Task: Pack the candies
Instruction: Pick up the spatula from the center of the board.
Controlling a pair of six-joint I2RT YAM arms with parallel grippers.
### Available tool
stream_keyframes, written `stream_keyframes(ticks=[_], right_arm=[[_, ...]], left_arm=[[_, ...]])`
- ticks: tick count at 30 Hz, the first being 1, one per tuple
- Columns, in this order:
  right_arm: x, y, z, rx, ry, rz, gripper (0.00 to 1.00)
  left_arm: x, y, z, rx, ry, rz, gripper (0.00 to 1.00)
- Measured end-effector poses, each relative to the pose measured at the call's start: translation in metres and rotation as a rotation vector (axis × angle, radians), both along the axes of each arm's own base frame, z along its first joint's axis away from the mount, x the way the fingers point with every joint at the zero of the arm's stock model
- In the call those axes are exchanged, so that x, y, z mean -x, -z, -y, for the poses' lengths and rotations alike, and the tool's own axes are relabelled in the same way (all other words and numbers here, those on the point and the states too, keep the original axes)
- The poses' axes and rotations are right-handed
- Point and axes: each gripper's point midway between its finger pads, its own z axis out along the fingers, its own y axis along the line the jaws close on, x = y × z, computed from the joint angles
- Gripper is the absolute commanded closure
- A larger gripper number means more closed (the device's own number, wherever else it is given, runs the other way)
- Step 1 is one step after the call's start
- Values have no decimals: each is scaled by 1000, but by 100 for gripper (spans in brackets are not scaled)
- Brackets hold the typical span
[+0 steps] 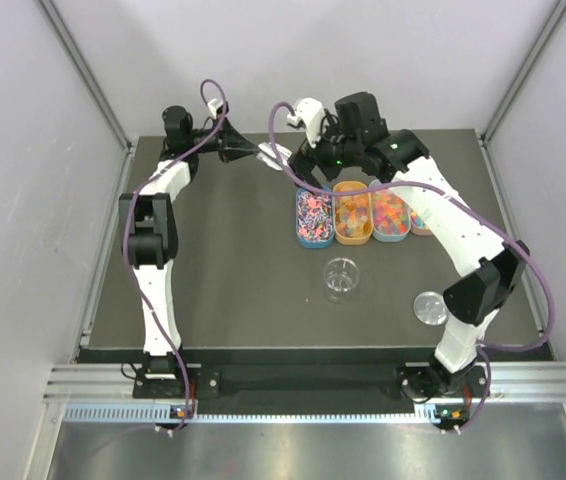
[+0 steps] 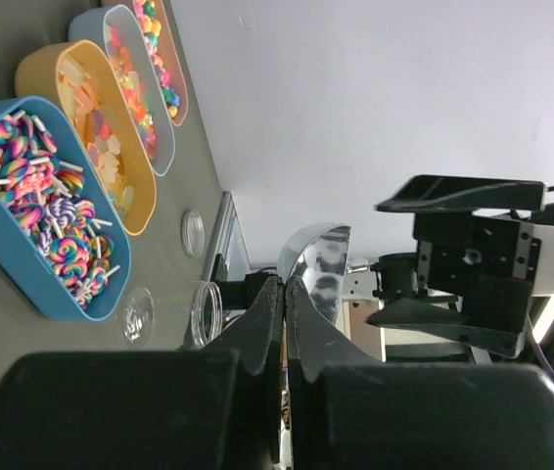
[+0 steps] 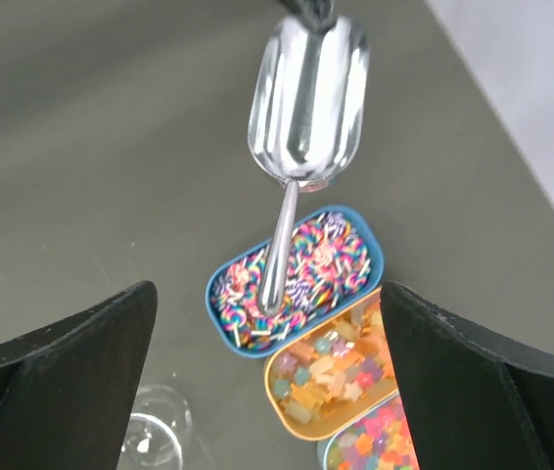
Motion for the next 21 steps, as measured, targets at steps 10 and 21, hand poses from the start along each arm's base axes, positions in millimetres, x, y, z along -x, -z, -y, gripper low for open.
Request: stream_keyframes(ticks=[10, 21], right_arm=[[-7, 48, 7, 153, 13, -123, 6], [-4, 45, 10, 170, 12, -129, 20]], left_arm=[[18, -18, 13, 0, 56, 80, 100], [31, -13, 13, 9, 84, 86, 100]])
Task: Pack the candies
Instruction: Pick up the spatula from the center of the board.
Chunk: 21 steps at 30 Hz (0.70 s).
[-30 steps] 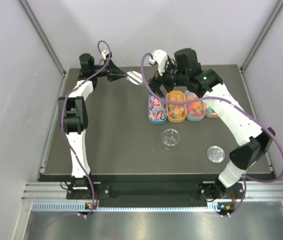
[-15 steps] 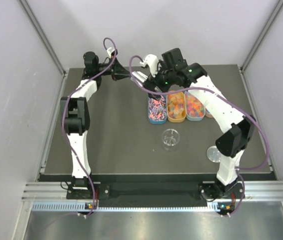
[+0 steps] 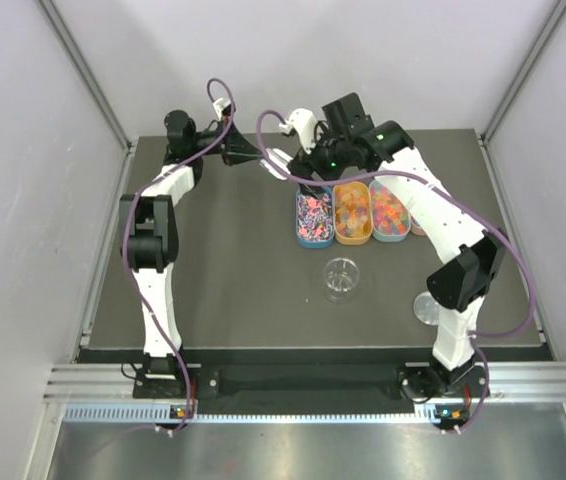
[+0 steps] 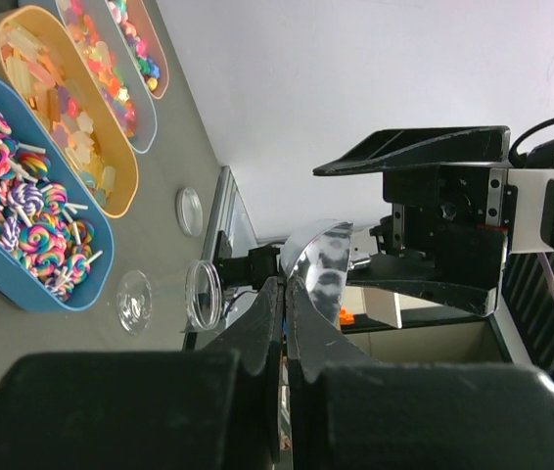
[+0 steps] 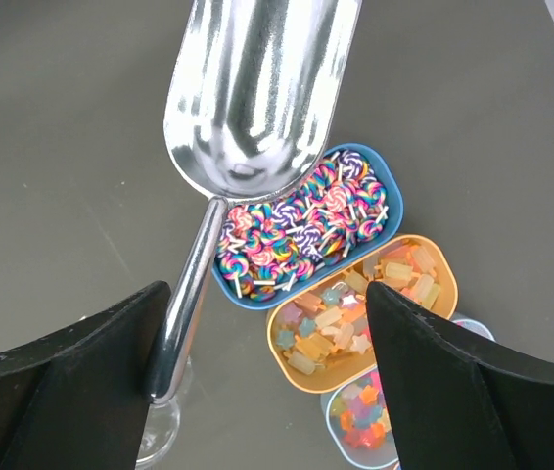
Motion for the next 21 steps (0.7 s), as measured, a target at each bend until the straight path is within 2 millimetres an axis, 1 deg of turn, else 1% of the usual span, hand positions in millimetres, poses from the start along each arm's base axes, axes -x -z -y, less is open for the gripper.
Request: stream_keyframes(ticks=[4, 6, 9, 12, 13, 15, 17, 21], right_arm=[[1, 2, -1, 1, -8, -10, 28], [2, 4, -3, 7, -18, -11, 30], [5, 9, -11, 19, -42, -12, 31], [9, 16, -19, 37, -70, -14, 34], [10, 19, -22, 43, -77, -18, 37], [11, 24, -29, 52, -93, -18, 40], [12, 28, -31, 67, -96, -20, 45], [9, 29, -31, 73, -89, -11, 45]], left_arm=[[1, 1, 1, 2, 1, -13, 100], [2, 1, 1, 3, 2, -2, 100], [2, 0, 2, 4, 4, 0, 100], [4, 0, 4, 3, 12, -3, 100], [4, 0, 4, 3, 14, -4, 100], [5, 0, 6, 3, 18, -4, 100], [5, 0, 6, 3, 18, -2, 100], [6, 0, 6, 2, 21, -2, 100]])
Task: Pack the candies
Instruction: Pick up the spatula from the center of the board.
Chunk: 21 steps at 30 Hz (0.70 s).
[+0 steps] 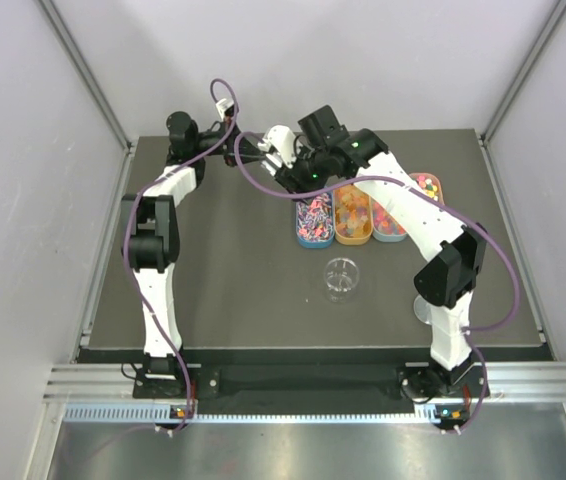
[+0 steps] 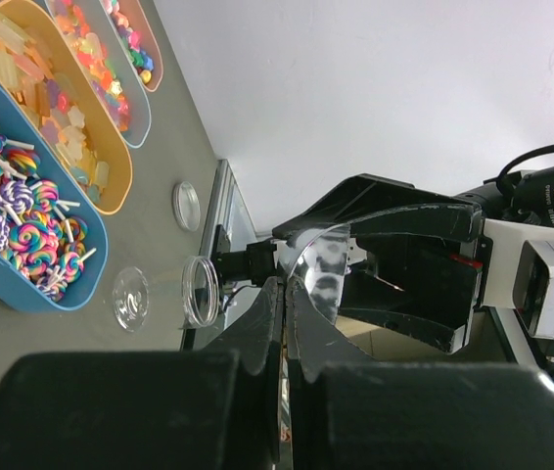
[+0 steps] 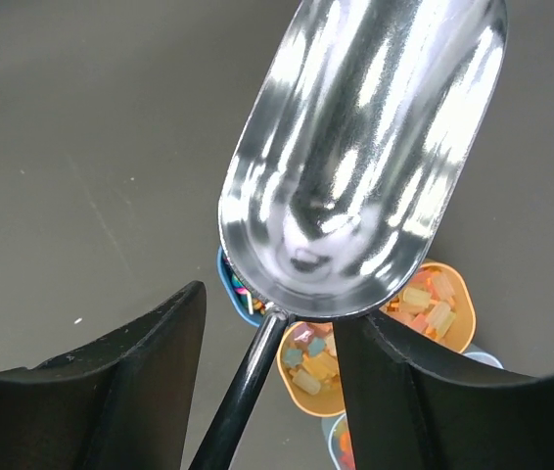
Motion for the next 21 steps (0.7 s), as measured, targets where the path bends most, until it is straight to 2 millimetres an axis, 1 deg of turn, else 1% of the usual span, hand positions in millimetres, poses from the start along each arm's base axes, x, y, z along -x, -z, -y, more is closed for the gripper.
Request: stream_keyframes(ticks=[11, 12, 13, 15, 18, 21], right_arm=[[-4, -1, 3, 12, 22, 18, 46], [-4, -2, 4, 12, 25, 20, 45], [-4, -4, 4, 12, 27, 24, 41], [-4, -8, 6, 8, 34, 31, 39], [-1, -18, 8, -4, 42, 49, 41], [2, -29, 10, -16, 44, 67, 49]], left_arm=[[0, 0, 1, 0, 1, 3, 100], [0, 0, 1, 0, 1, 3, 100], [0, 0, 1, 0, 1, 5, 100], [0, -1, 1, 1, 1, 11, 100], [0, -1, 1, 1, 1, 18, 100], [0, -1, 1, 1, 1, 19, 100]])
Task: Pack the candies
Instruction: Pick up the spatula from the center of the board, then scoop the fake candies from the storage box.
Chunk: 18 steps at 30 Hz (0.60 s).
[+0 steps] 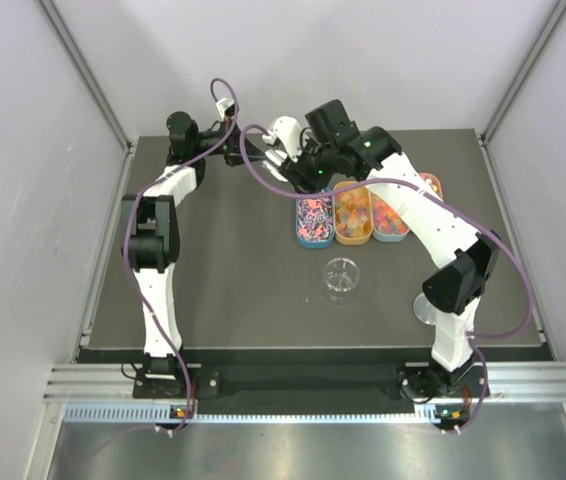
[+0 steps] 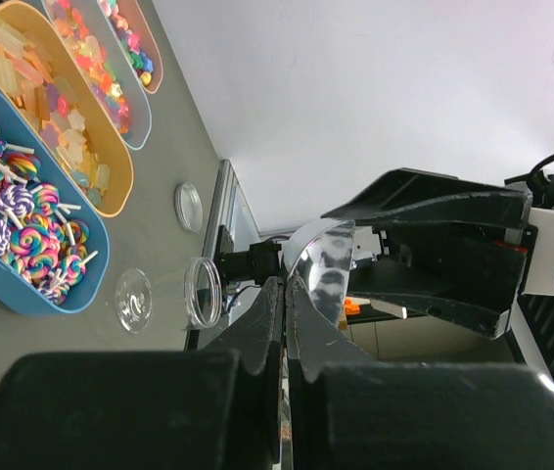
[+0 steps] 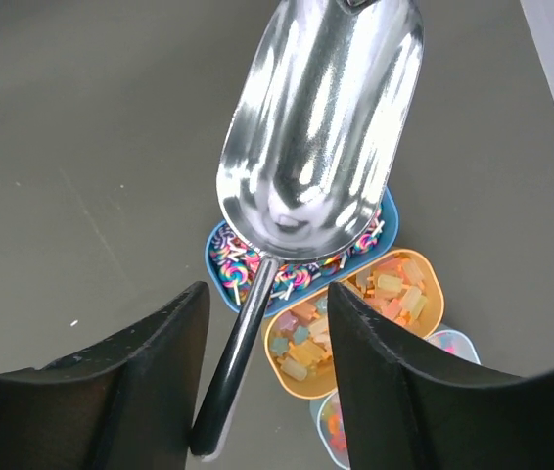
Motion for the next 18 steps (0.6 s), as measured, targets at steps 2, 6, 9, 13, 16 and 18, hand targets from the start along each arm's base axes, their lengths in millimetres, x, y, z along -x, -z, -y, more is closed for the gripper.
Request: stream_keyframes(ticks=[2, 6, 9, 13, 16, 18], right_arm=[[2, -4, 0, -5, -2, 6, 56], [4, -4, 0, -5, -1, 1, 61], [5, -4, 0, -4, -2, -1, 67], [5, -3, 2, 7, 5, 3, 81], [-4, -4, 9, 30, 50, 31, 100], [-11, -5, 15, 37, 83, 48, 100]], left_arm=[[0, 0, 0, 0, 0, 0, 100], [0, 0, 0, 1, -1, 3, 100], [-1, 0, 0, 2, -4, 5, 100], [-1, 0, 0, 1, -4, 5, 100], [3, 1, -2, -5, 16, 6, 100], [5, 1, -2, -8, 26, 5, 100]])
